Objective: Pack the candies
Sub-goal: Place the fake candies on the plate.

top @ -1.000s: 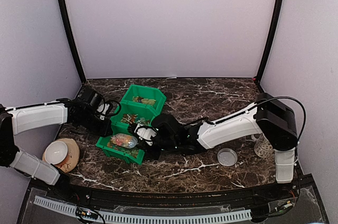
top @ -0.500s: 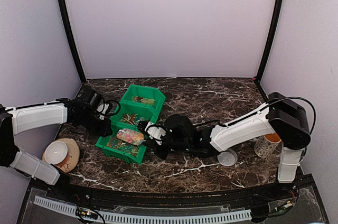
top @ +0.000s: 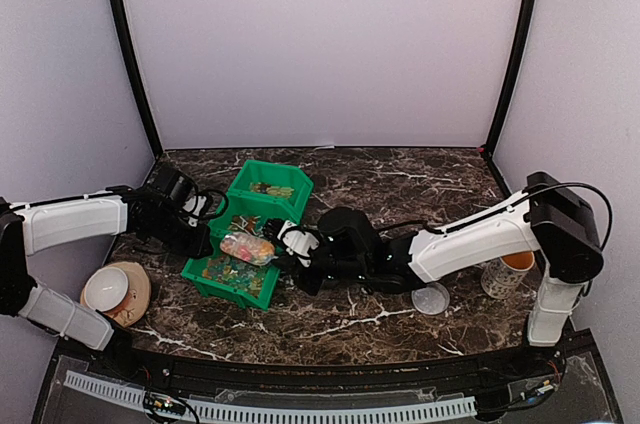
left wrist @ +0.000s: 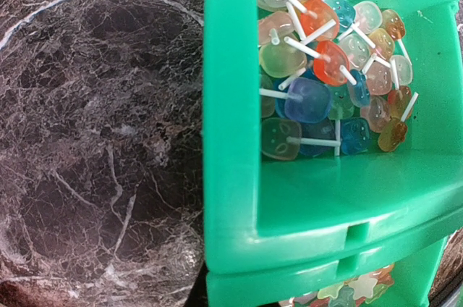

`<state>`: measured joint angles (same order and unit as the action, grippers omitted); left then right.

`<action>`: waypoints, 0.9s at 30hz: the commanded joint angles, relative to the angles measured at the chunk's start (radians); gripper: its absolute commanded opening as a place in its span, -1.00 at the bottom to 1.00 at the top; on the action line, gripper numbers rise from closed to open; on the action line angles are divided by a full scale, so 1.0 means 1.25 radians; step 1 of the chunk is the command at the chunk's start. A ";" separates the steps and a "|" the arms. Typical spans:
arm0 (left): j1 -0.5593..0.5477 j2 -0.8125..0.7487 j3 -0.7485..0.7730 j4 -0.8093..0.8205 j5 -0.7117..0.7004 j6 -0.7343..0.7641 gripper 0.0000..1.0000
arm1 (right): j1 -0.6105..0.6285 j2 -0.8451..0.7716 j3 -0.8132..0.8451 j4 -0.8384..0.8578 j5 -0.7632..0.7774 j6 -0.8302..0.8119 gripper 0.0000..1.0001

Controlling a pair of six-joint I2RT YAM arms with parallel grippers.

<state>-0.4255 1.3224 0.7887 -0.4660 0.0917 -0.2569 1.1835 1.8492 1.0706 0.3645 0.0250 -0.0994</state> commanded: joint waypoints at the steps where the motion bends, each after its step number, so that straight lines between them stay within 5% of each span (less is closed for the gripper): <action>1: 0.002 -0.047 0.048 0.105 0.032 -0.014 -1.00 | -0.007 -0.066 -0.020 0.034 0.012 -0.015 -1.00; 27: 0.004 -0.050 0.047 0.104 0.032 -0.016 -1.00 | 0.027 0.000 0.199 -0.402 0.093 -0.107 -1.00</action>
<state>-0.4236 1.3224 0.7891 -0.4660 0.0917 -0.2581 1.2041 1.8332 1.2808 -0.0837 0.1104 -0.2108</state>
